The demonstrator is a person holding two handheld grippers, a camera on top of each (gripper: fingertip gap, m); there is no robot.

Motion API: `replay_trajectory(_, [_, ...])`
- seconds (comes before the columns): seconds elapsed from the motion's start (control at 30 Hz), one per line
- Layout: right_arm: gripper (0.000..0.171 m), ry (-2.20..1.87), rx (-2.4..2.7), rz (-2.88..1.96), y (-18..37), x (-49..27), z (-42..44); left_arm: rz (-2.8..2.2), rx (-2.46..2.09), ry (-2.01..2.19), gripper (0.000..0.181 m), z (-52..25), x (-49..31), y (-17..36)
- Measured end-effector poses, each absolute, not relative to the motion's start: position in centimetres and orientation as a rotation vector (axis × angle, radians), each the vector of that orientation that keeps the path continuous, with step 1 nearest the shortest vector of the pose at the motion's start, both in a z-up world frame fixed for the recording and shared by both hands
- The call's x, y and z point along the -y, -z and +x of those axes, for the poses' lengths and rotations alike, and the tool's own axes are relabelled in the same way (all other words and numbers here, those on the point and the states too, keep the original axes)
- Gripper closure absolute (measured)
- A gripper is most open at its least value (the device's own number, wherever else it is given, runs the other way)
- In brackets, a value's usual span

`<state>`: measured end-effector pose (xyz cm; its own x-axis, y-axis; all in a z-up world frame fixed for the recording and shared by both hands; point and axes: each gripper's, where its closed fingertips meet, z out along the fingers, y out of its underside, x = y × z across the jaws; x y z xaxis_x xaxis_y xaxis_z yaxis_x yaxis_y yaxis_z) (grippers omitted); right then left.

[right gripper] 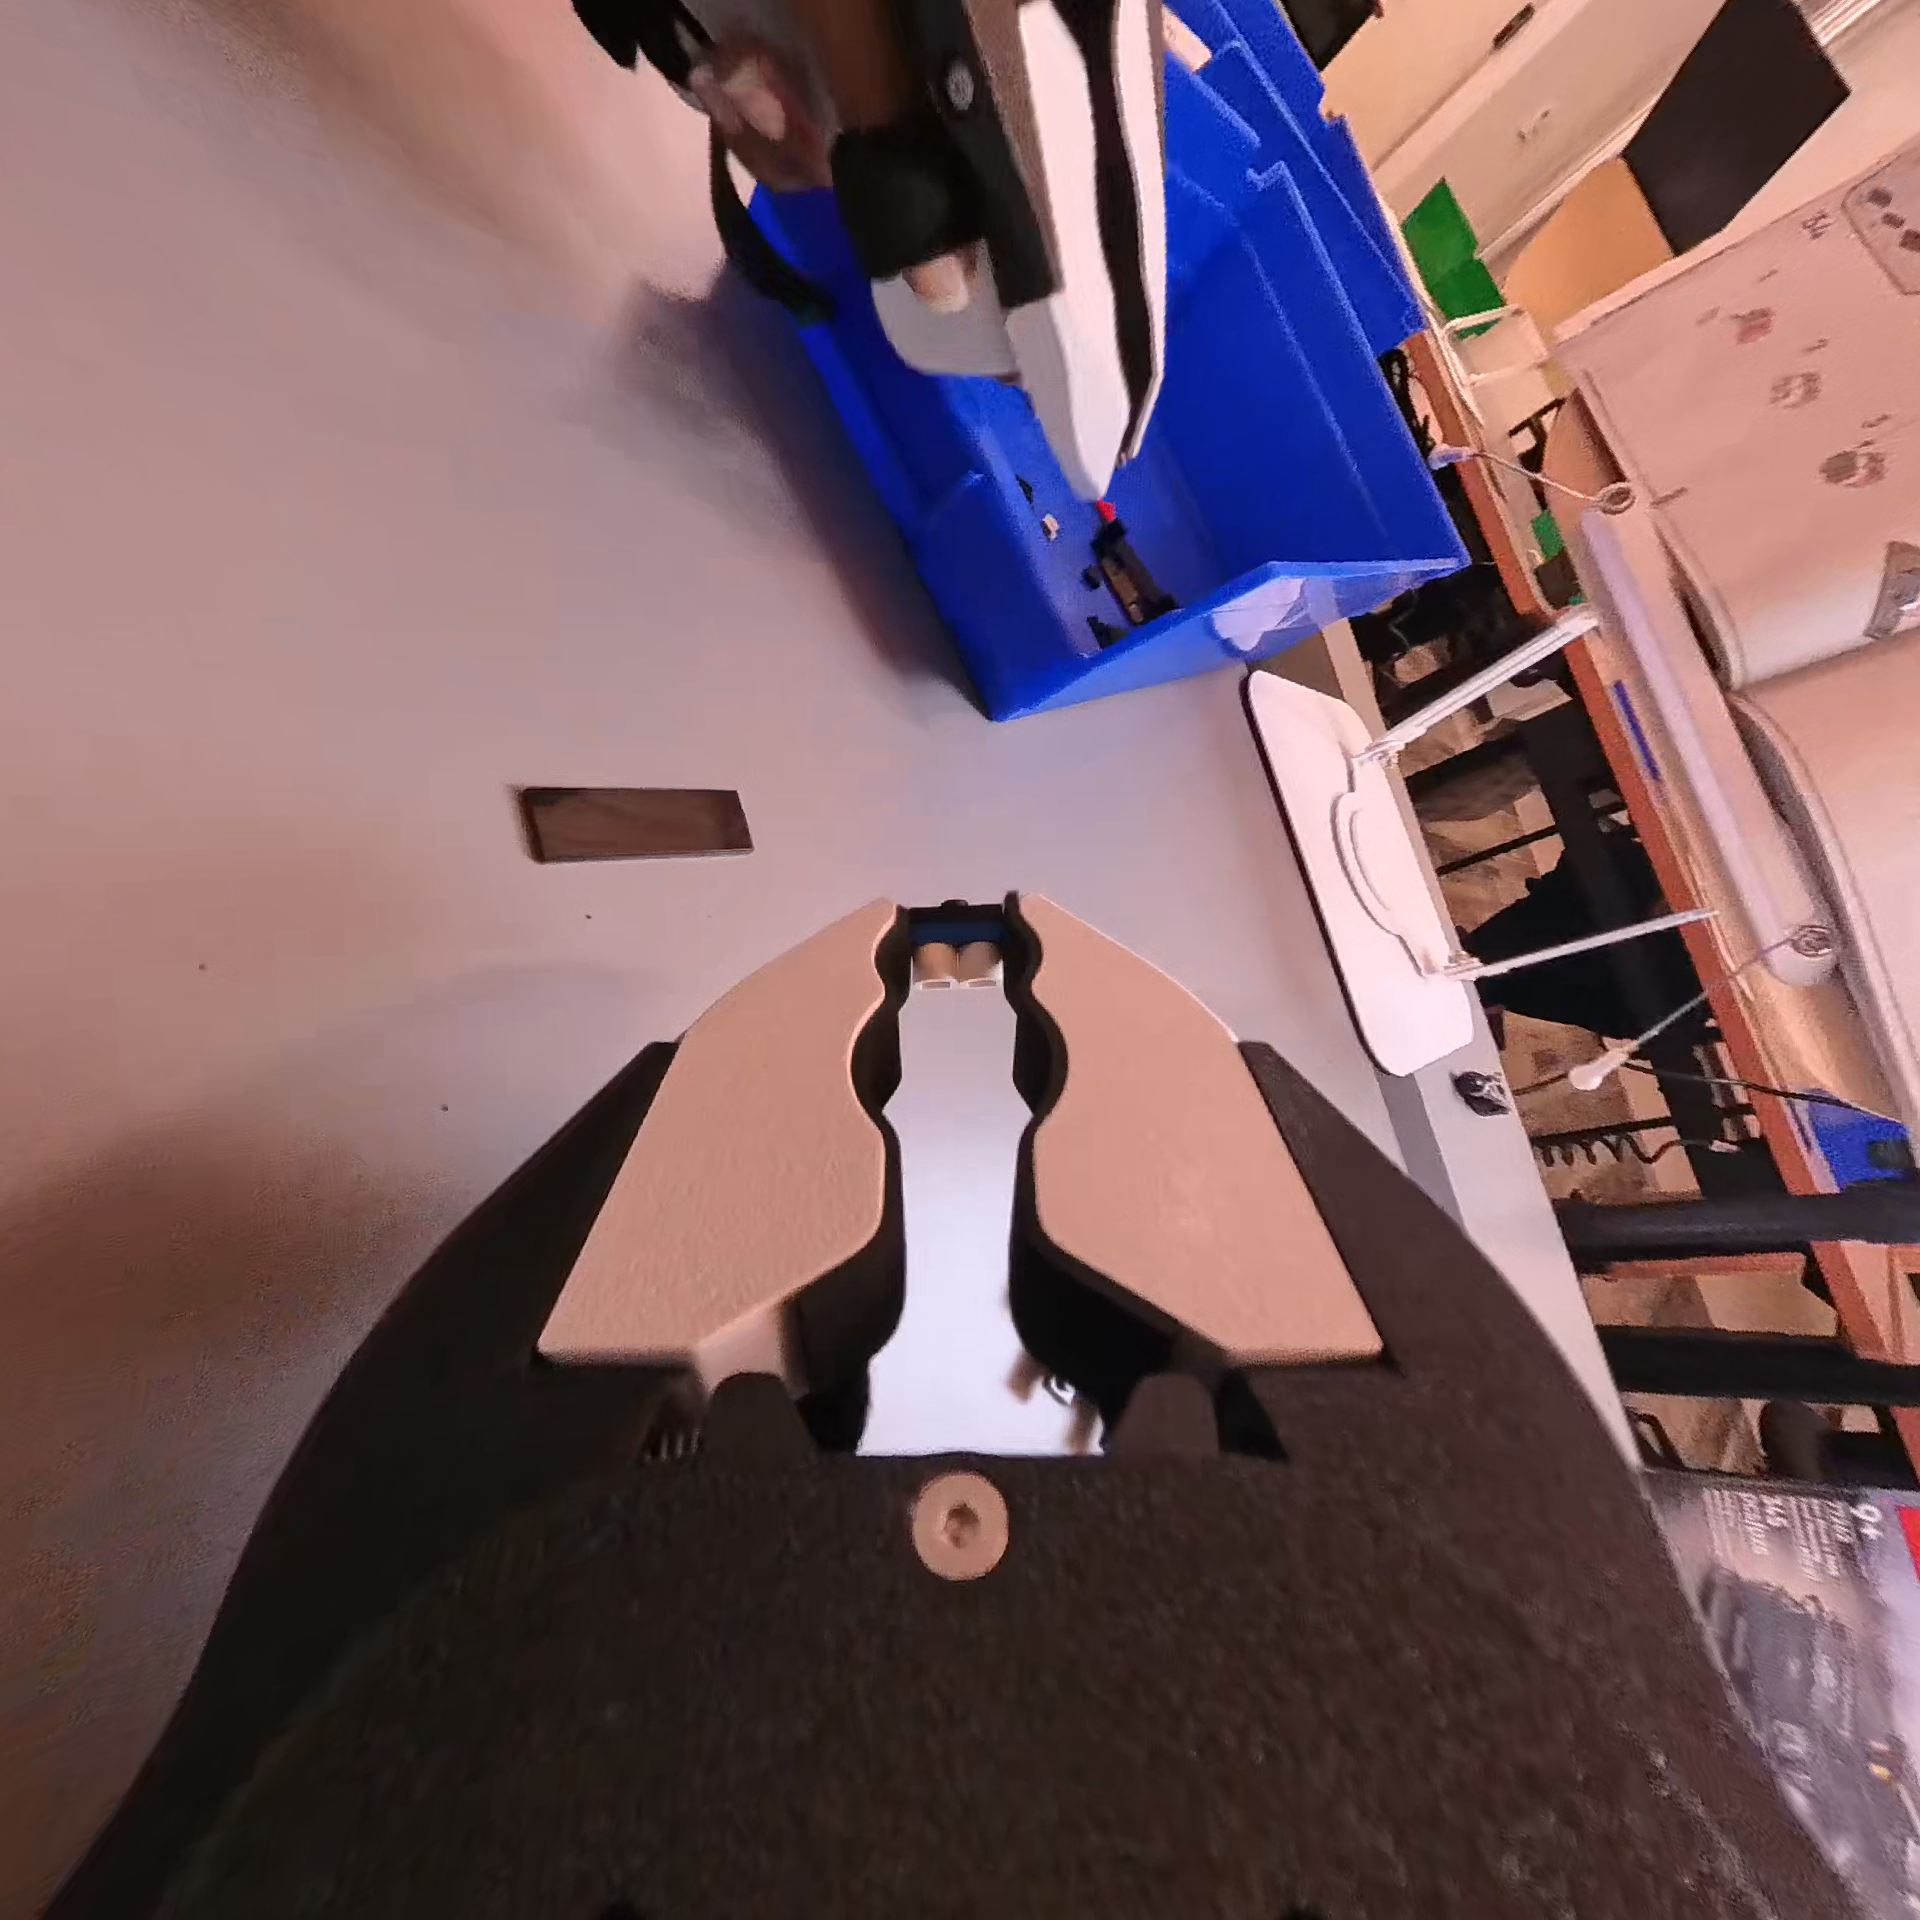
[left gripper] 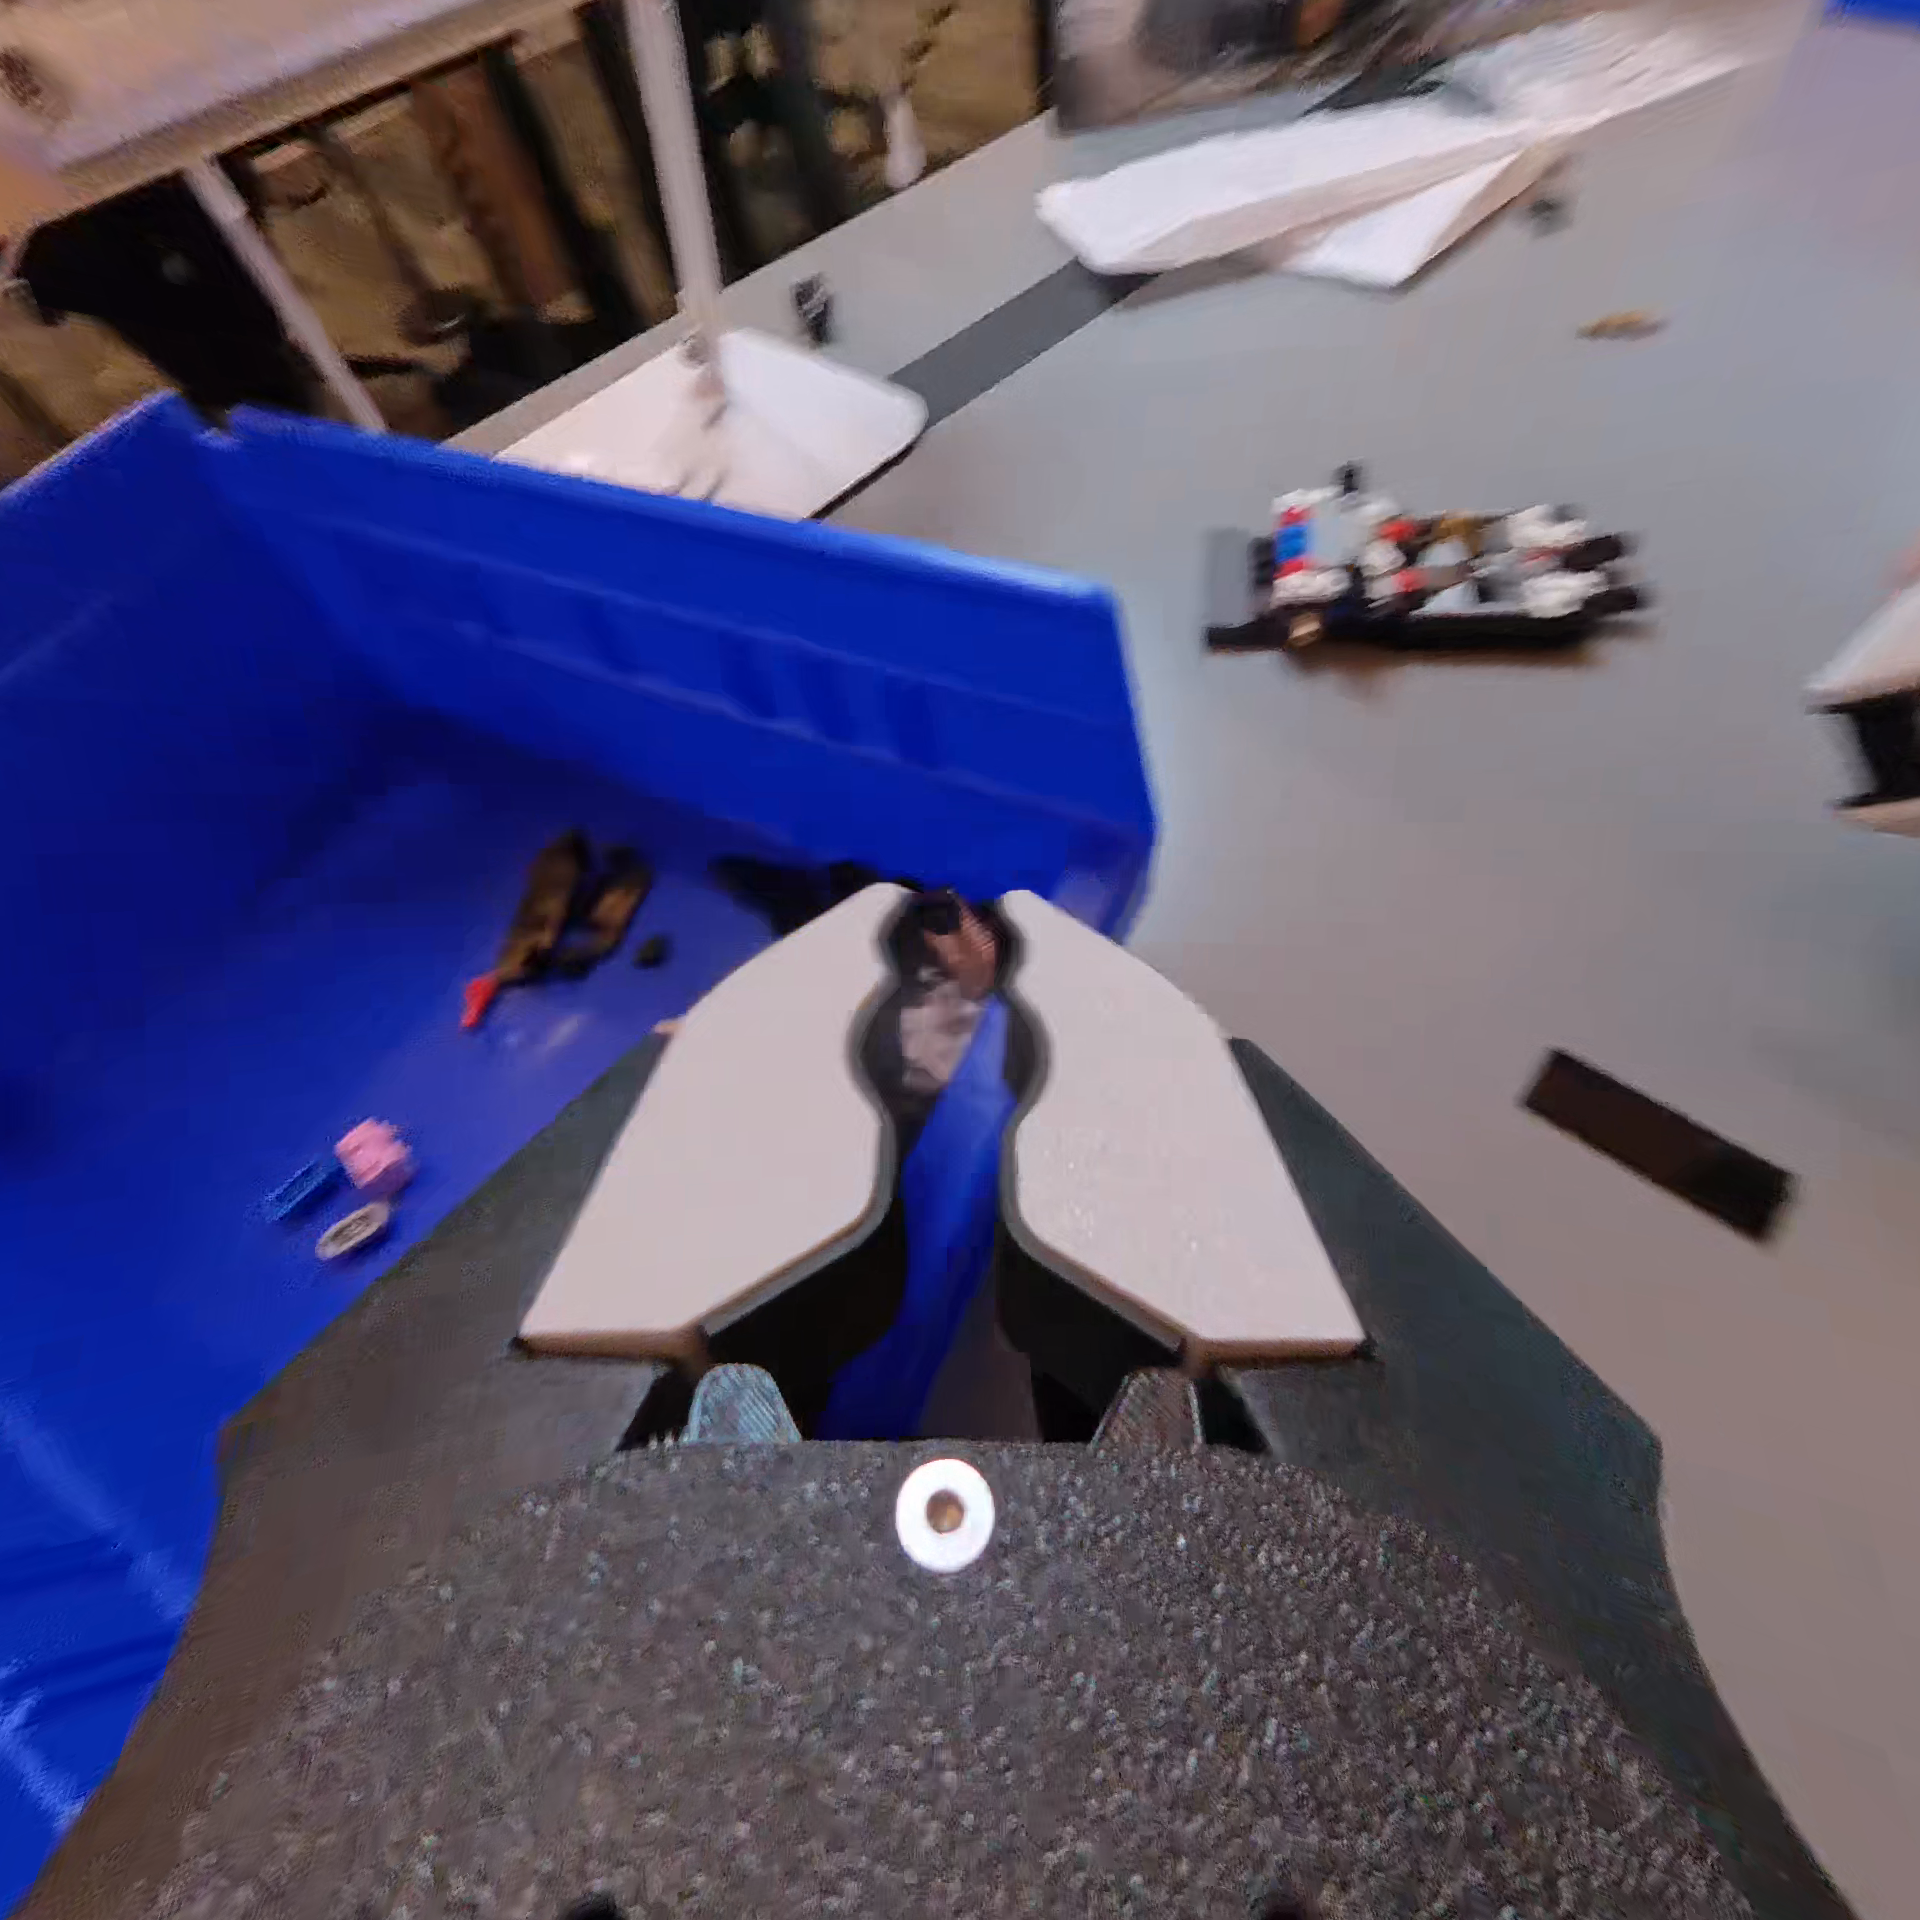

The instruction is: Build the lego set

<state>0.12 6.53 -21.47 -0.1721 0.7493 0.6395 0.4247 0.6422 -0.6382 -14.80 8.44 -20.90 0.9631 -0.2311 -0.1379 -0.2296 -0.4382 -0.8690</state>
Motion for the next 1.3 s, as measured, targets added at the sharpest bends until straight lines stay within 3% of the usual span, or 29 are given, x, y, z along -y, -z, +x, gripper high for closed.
replay_trajectory(0.1, [0.154, -0.412, 1.810, -0.953, 21.5, -6.1, 0.0, -2.108, -0.297, -0.049, 0.144, -15.6, -8.8, 22.4])
replay_trajectory(0.37, [0.154, -0.416, 1.824, -0.971, 22.0, -6.1, 0.0, -2.155, -0.402, -0.006, 0.119, -14.3, -8.4, 23.0])
replay_trajectory(0.53, [0.154, -0.420, 1.843, -0.972, 22.3, -5.8, -0.2, -2.248, -0.670, -0.134, 0.119, -13.0, -8.1, 24.7])
replay_trajectory(0.7, [0.154, -0.426, 1.836, -0.981, 22.3, -5.9, -0.1, -2.144, -0.792, -0.160, 0.145, -11.8, -7.8, 23.6])
replay_trajectory(0.87, [0.154, -0.451, 1.814, -0.999, 22.0, -6.0, -0.2, -2.108, -0.713, -0.063, 0.134, -11.9, -7.7, 22.4])
replay_trajectory(1.13, [0.154, -0.623, 1.691, -1.003, 19.7, -5.3, -0.7, -1.948, -0.507, 0.857, 0.147, -2.9, -5.0, 19.6])
replay_trajectory(1.3, [0.154, -0.601, 1.710, -0.954, 19.7, -4.4, -0.9, -1.909, -0.372, 1.190, 0.155, -0.5, -4.5, 19.0])
